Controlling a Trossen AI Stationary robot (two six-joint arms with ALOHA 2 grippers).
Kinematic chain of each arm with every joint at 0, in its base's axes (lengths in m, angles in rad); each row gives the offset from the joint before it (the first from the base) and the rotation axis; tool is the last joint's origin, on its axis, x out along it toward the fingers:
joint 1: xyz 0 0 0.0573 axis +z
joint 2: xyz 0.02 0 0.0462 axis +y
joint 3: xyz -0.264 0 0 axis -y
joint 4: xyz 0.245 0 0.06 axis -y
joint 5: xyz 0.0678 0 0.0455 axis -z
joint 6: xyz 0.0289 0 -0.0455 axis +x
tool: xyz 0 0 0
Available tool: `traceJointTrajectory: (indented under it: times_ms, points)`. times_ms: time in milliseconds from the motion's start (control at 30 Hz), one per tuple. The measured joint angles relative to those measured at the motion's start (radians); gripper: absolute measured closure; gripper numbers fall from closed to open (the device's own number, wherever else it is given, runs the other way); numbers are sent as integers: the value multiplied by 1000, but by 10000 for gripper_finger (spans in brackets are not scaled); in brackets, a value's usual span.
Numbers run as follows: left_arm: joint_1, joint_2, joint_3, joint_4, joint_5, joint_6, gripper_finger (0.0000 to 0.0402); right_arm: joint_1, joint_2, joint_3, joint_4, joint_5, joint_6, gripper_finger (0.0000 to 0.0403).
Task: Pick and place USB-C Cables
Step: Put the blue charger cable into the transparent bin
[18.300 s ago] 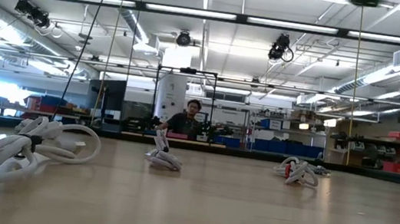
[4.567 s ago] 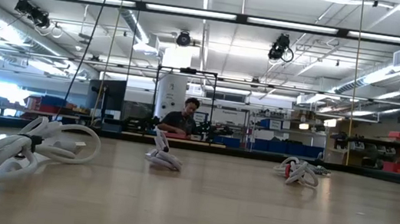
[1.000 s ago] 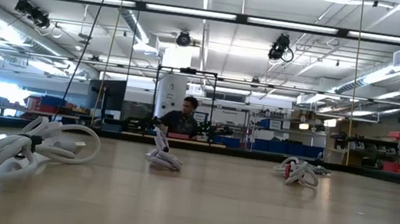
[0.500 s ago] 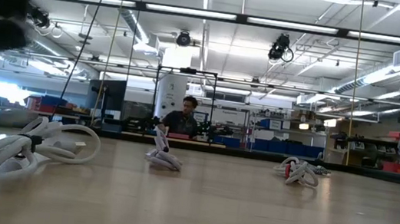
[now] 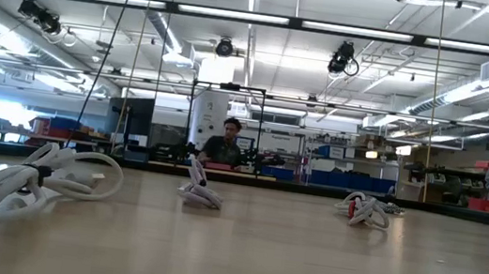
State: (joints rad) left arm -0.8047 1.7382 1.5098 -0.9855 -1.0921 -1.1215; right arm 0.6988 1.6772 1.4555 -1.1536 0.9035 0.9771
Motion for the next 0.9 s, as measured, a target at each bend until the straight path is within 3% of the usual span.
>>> traceJointTrajectory:
  times_ms: [200,333,433,600,767,900]
  points:
    - [-17,1,59,203,30,384,381,-71,0,0,440,28,-451,274]
    - [-16,1,69,202,31,434,381,-104,0,0,747,-125,-752,274]
    - [-16,1,69,180,34,434,381,-121,0,0,890,-295,-877,274]
    - [-17,1,69,176,45,443,381,-131,7,0,959,-483,-930,274]
    - [-17,1,69,173,45,457,381,-127,4,-14,837,-505,-820,274]
    - [-16,1,69,172,49,460,381,-128,6,-52,854,-521,-761,274]
